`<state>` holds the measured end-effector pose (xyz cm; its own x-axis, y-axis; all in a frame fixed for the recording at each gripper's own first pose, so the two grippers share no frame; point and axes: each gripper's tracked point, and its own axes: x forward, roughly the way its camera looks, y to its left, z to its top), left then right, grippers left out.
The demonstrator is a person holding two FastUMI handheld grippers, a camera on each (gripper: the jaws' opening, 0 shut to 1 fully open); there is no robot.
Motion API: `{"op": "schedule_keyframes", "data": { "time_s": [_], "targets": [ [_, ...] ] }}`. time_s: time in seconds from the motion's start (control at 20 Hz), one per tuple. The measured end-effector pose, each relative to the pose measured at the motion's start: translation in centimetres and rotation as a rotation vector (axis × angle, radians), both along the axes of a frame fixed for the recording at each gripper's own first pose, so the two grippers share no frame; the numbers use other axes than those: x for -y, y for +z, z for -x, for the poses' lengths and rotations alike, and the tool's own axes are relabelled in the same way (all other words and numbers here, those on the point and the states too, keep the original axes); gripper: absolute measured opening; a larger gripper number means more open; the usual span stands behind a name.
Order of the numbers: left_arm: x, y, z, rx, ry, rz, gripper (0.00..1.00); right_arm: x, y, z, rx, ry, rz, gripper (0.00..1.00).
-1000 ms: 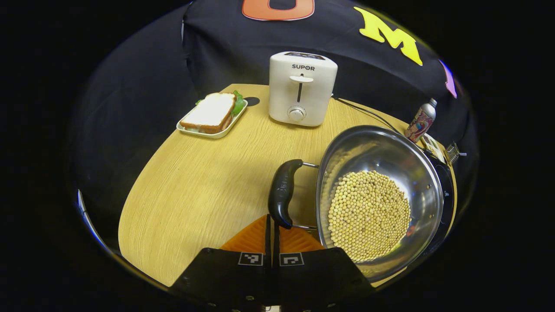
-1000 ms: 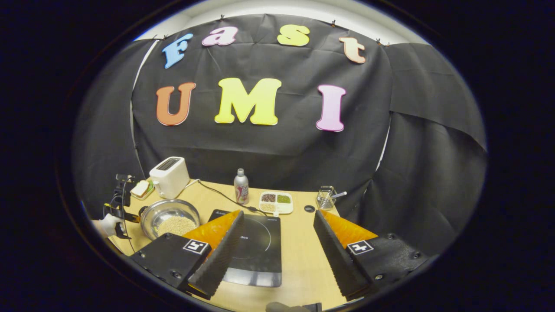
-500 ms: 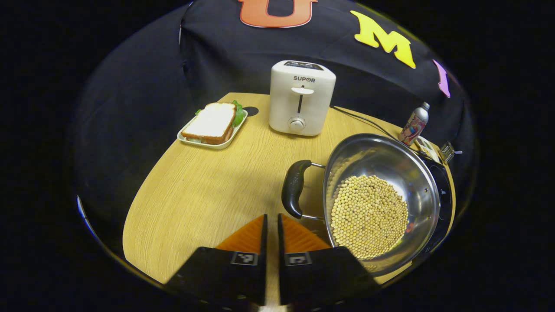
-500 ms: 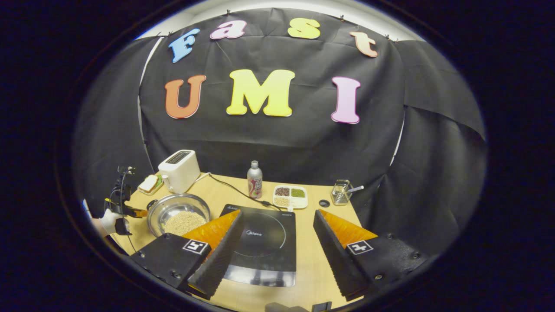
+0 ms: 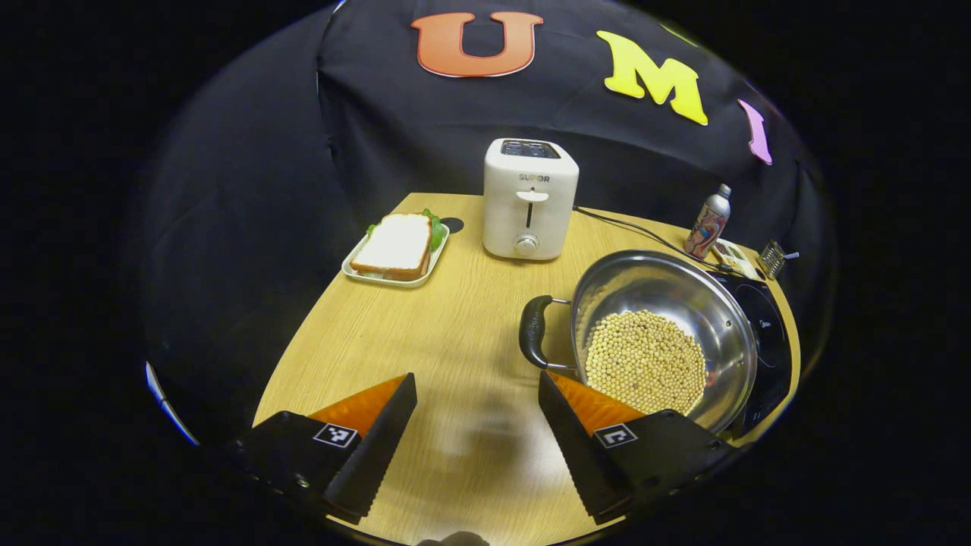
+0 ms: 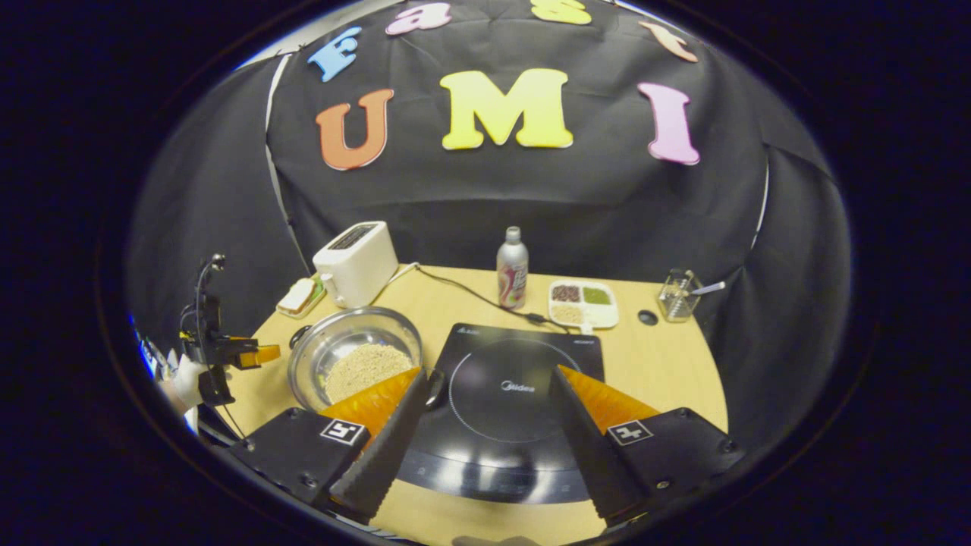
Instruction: First push the handle of the pot to place it horizontally, then grasp the pot with both hands and set it on the induction cooktop.
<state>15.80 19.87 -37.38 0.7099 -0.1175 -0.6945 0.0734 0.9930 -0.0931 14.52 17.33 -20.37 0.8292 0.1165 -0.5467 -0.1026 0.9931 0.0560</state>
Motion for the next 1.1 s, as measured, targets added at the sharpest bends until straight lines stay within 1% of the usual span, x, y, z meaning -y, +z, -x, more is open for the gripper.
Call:
{"op": "schedule_keyframes", "data": {
  "time_s": [0.2, 0.25, 0.3, 0.35, 0.55, 0.6, 0.65, 0.7, 0.75, 0.85, 0.9, 0.95, 1.0, 1.05, 1.1],
  "targets": [
    [2.1, 1.3, -1.8, 0.026, -0.071, -0.018, 0.97, -3.1, -4.8, -2.4, -0.123, 0.025, -0.044, 0.99],
    [2.9, 1.2, -2.5, 0.026, -0.092, -0.02, 0.97, -3.9, -5.7, -3.3, -0.141, 0.025, -0.058, 0.97],
    [3.8, 1.0, -3.0, 0.027, -0.112, -0.026, 0.97, -4.4, -6.6, -4.2, -0.159, 0.021, -0.063, 0.92],
    [4.4, 0.7, -3.5, 0.024, -0.129, -0.037, 0.97, -5.0, -7.5, -4.9, -0.177, 0.024, -0.063, 0.9],
    [6.4, -1.1, -5.0, -0.008, -0.181, -0.05, 0.98, -6.8, -10.0, -7.2, -0.225, 0.034, -0.043, 0.9],
    [6.5, -1.6, -5.1, -0.02, -0.184, -0.057, 0.98, -7.2, -10.5, -7.6, -0.237, 0.033, -0.042, 0.96],
    [6.5, -2.0, -5.4, -0.03, -0.181, -0.06, 0.98, -7.5, -10.9, -8.0, -0.246, 0.032, -0.041, 0.9],
    [6.7, -2.5, -5.6, -0.041, -0.182, -0.051, 0.98, -7.7, -11.2, -8.3, -0.255, 0.029, -0.036, 0.9],
    [6.7, -2.9, -5.7, -0.055, -0.178, -0.049, 0.98, -7.7, -11.7, -8.5, -0.267, 0.024, -0.024, 0.96],
    [6.5, -3.6, -6.1, -0.074, -0.17, -0.042, 0.98, -7.8, -12.5, -8.9, -0.289, 0.01, -0.019, 0.96],
    [6.7, -3.8, -6.1, -0.081, -0.169, -0.034, 0.98, -7.8, -13.0, -9.0, -0.304, 0.001, -0.013, 0.9],
    [6.7, -3.9, -6.3, -0.084, -0.168, -0.035, 0.98, -7.7, -13.7, -8.9, -0.325, -0.008, -0.009, 0.9],
    [6.7, -4.2, -6.2, -0.092, -0.172, -0.038, 0.98, -7.8, -14.4, -8.8, -0.351, -0.023, -0.019, 0.95],
    [6.9, -4.4, -6.2, -0.104, -0.178, -0.042, 0.98, -8.2, -14.9, -8.7, -0.375, -0.025, -0.035, 0.9],
    [7.1, -4.5, -6.2, -0.108, -0.186, -0.042, 0.98, -8.2, -14.7, -8.9, -0.361, -0.032, -0.032, 0.85]
  ]
}}
